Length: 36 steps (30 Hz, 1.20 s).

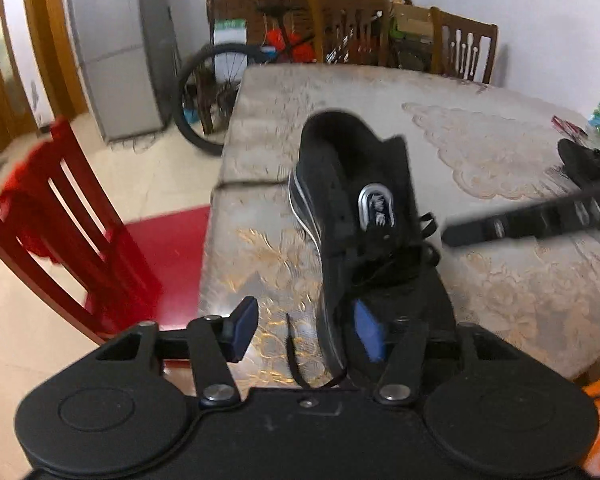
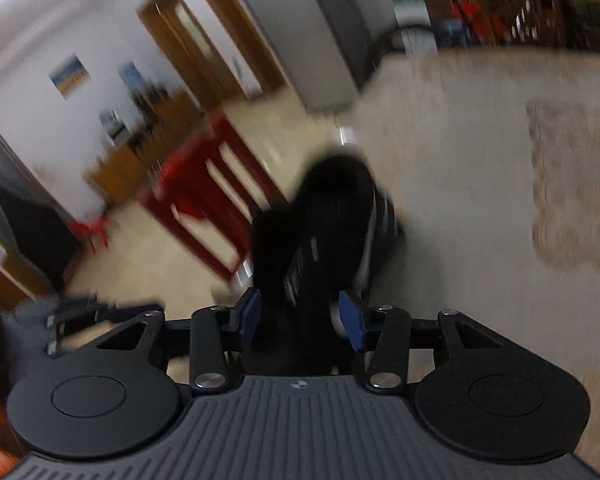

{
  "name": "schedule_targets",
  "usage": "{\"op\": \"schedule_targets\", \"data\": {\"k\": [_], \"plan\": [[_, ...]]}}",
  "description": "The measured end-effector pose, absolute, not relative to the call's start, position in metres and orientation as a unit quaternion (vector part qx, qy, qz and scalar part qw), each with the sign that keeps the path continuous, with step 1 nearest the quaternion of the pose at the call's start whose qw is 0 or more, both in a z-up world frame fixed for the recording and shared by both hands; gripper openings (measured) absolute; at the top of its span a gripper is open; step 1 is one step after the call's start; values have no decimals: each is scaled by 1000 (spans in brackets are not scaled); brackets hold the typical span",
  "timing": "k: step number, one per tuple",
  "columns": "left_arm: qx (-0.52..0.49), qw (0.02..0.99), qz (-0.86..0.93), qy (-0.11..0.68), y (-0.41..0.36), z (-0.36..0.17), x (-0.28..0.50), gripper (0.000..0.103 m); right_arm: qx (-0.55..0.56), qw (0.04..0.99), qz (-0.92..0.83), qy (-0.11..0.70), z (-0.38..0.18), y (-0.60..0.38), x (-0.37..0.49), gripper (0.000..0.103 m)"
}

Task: Lace up shoes with both hands
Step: 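Grasp the black sneaker collar with the left gripper and lift it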

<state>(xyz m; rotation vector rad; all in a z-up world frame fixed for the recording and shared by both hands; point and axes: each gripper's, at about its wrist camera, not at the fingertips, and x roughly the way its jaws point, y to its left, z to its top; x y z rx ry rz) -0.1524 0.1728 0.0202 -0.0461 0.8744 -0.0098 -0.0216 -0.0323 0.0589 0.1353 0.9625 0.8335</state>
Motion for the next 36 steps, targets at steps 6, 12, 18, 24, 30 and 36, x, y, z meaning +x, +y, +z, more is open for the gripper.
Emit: {"op": "schedule_targets", "data": {"k": [6,12,18,24,30,36], "plan": [[-61,900,-50,428,172,14,-159,30,2,790,384,478,38,-11,-17,49],[-100,898,-91,420,181,13,-166,4,-7,784,380,491,36,0,-28,50],[-79,899,12,430,210,14,-176,4,-1,789,364,495,40,4,-38,56],[-91,873,124,463,261,3,-198,4,24,805,342,483,48,-14,-39,57],[-90,884,88,451,239,26,-198,12,70,836,285,463,59,-48,1,57],[-68,891,54,445,199,40,-173,32,8,860,306,408,81,-19,75,55]]}}
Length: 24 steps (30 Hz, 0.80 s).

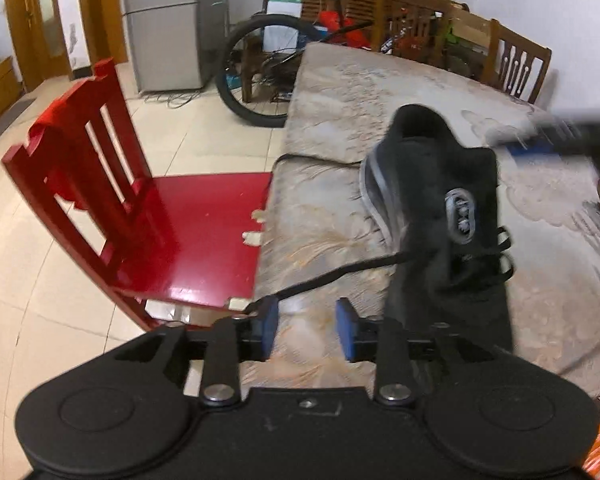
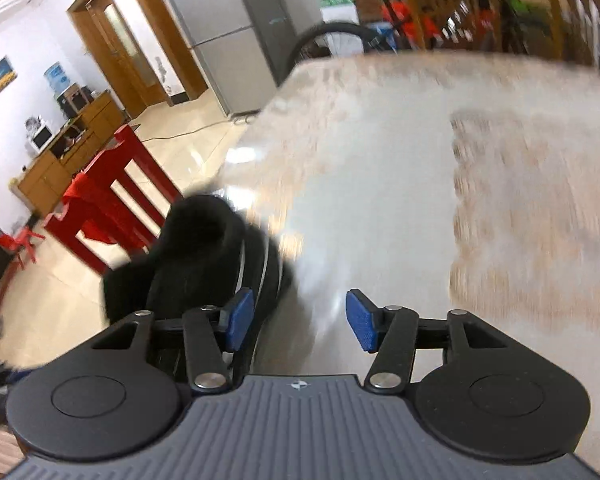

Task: Lace up shoes with both hands
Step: 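Grasp the black sneaker collar with the left gripper and lift it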

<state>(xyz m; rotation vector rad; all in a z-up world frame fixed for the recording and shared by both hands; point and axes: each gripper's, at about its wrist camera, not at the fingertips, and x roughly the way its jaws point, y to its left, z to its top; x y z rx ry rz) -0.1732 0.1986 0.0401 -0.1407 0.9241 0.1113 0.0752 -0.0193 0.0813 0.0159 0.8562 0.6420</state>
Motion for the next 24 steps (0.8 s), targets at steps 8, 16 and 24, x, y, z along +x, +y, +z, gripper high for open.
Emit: {"op": "schedule_targets", "data": {"k": [8,16,24], "plan": [[-114,887,82,439,180,35,-159,39,-270,684,545,402,93,176,131,57],[-149,877,132,438,173,39,-171,44,-457,581,539,404,7,276,106,2],[-133,888,120,424,170,50,-168,46,-390,711,448,377,29,197,158,2]]}}
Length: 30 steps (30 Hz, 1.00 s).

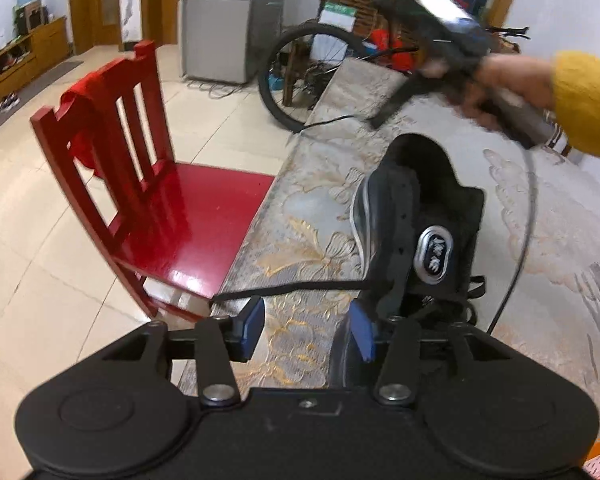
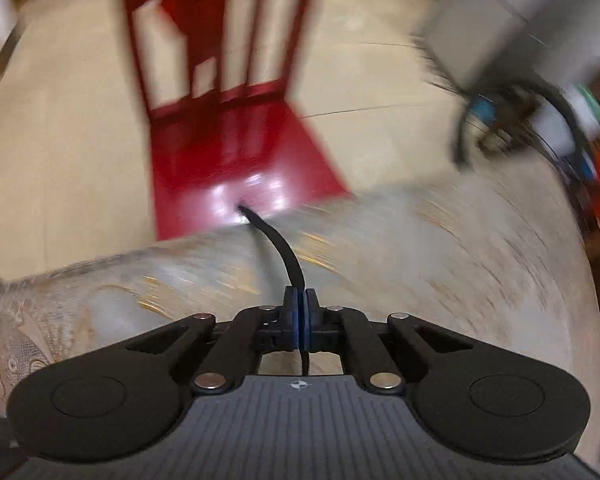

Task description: Lace up shoes with both hands

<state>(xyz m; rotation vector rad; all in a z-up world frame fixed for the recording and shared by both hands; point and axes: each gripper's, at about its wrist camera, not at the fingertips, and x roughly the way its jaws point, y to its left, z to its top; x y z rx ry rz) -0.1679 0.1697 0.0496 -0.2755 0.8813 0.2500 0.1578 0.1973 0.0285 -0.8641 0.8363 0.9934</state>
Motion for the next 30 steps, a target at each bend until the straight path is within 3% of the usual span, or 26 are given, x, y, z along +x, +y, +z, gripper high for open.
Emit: {"op": "schedule_targets", "data": {"k": [5,10,17,19,21,26,30], "plan": [[-116,894,84,424,164,51,-163,49,-337,787,380,349,90,72,144,2],[-101,898,38,426,153,51,-156,49,-342,758,378,406,109,-19,63,2],[-73,901,-6,427,133,52,-143,49,-388,668,345,532,0,-83,-20,4],[-67,900,-14,430,129,51,-142,49,-359,680,320,553,-8,-94,-27,15],[-64,899,-18,434,128,49,-142,49,-322,704,305,555,-3,-106,-31,38],[-64,896,-19,439,129,46,-143,49,-290,735,269,550,10,-118,-33,40],[-61,893,-16,445,129,44,-143,50,-397,734,334,439,24,-114,-40,40]]}}
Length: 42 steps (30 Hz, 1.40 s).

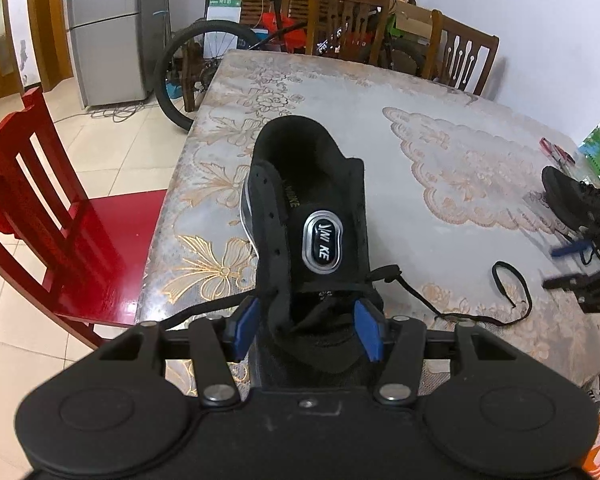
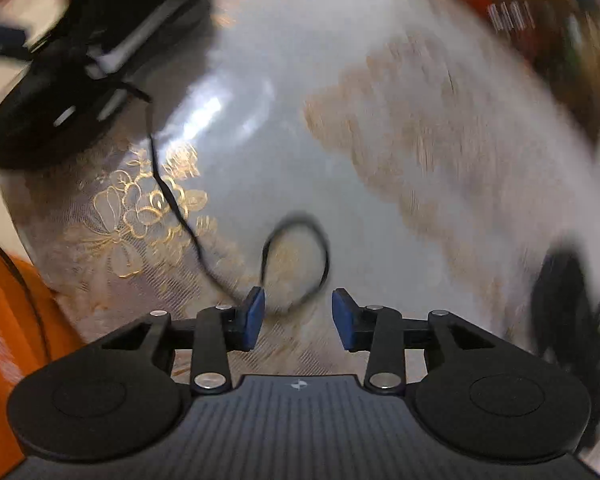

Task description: Lace up shoes with both hands

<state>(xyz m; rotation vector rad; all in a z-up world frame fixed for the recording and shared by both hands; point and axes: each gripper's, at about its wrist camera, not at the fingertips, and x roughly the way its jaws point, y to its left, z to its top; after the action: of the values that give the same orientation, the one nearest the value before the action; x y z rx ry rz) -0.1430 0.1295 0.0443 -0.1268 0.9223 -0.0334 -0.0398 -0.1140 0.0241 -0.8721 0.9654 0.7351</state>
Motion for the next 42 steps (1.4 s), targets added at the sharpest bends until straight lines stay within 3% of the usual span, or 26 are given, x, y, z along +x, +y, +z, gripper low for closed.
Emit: {"op": "schedule_targets", "data": {"k": [6,16,17,19,20,22,25,28,31,39,42], "plan": [[-61,896,3,439,125,47,-152,50,-645,517,484,287,-22,-98,-49,37],[-114,883,73,450,124,37,-175,50,-717,291,608,177,-35,-79,-36,37],[-118,882,80,450,124,37,-177,50,-716,280,613,181,-34,-76,-34,35],[-124,880,94,449,126,37,-179,50,-706,261,621,221,-31,-67,-29,7],[-127,880,101,447,127,38,-181,50,-691,282,617,249,-30,-61,-25,1],[-132,881,111,441,129,40,-184,50,-643,342,612,309,-21,-47,-13,1],[-141,885,122,426,131,46,-186,50,-475,492,618,388,28,-23,11,1],[-138,892,122,413,129,48,-183,50,-295,596,636,392,84,-10,16,1],[-133,899,119,400,126,50,-174,50,-168,639,636,399,105,0,11,1],[-112,905,138,387,123,40,-146,49,-164,653,618,406,105,24,-11,1],[-111,901,157,388,124,33,-146,41,-202,651,614,397,80,22,-14,1]]}}
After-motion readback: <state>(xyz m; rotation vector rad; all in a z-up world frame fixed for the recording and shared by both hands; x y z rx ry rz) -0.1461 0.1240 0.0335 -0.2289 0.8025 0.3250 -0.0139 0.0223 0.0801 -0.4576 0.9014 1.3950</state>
